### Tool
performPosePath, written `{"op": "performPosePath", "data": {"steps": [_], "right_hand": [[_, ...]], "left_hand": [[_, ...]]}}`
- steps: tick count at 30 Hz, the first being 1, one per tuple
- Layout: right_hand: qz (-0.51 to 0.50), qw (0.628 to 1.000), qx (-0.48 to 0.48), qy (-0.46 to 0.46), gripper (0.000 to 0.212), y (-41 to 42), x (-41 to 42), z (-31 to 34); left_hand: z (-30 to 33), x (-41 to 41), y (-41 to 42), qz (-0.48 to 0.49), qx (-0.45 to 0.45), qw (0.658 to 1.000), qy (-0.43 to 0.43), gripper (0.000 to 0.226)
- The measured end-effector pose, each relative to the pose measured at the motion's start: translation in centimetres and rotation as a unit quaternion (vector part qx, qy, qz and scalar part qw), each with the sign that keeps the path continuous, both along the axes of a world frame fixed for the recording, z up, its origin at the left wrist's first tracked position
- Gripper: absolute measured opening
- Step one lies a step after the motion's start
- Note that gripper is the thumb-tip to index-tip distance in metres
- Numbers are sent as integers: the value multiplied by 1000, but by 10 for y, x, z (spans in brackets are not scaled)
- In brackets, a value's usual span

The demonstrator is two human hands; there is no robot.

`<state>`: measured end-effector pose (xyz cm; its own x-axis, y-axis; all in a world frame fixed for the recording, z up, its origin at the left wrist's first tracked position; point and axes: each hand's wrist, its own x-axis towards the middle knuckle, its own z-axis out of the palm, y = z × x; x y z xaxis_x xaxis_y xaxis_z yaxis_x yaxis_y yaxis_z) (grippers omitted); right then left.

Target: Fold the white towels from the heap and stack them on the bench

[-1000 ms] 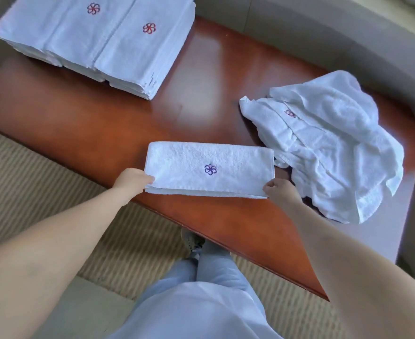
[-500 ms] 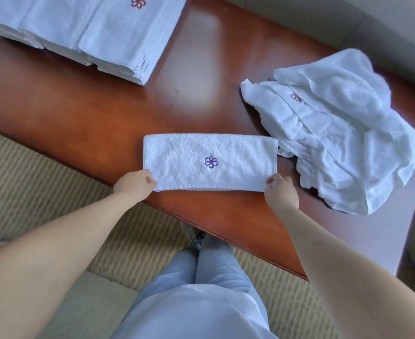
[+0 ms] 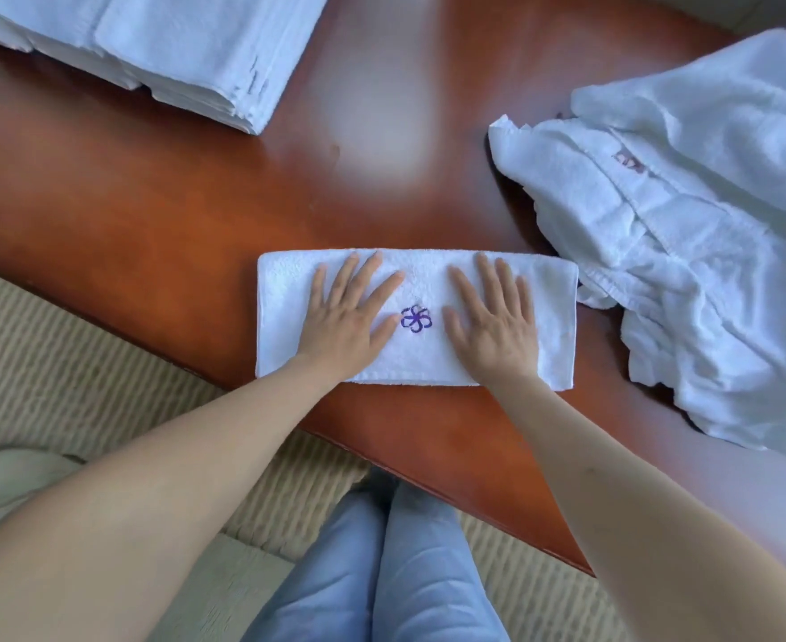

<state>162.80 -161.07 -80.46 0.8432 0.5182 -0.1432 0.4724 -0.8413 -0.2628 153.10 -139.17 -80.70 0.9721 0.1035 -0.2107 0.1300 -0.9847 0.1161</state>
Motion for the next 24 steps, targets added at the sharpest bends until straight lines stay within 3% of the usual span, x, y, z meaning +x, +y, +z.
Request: {"op": "performPosePath", "data": {"steps": [3, 9, 15, 18, 24], "right_hand": [[13, 999, -7, -31, 60, -11, 1, -14], [25, 998, -53, 20, 69, -8, -20, 3], [-26, 998, -48, -35, 67, -40, -3, -18], [-25, 997, -74, -12, 70, -33, -2, -15], [10, 980, -134, 145, 74, -33, 15, 35]], "left_hand": [[-18, -9, 9, -14, 13, 999, -46, 62], [-10, -29, 29, -16, 18, 999, -34, 68], [-21, -34, 31, 1, 36, 999, -23, 78], [-12, -30, 28, 18, 49, 998, 32, 81], [29, -12, 20, 39, 36, 982, 182, 81]]}}
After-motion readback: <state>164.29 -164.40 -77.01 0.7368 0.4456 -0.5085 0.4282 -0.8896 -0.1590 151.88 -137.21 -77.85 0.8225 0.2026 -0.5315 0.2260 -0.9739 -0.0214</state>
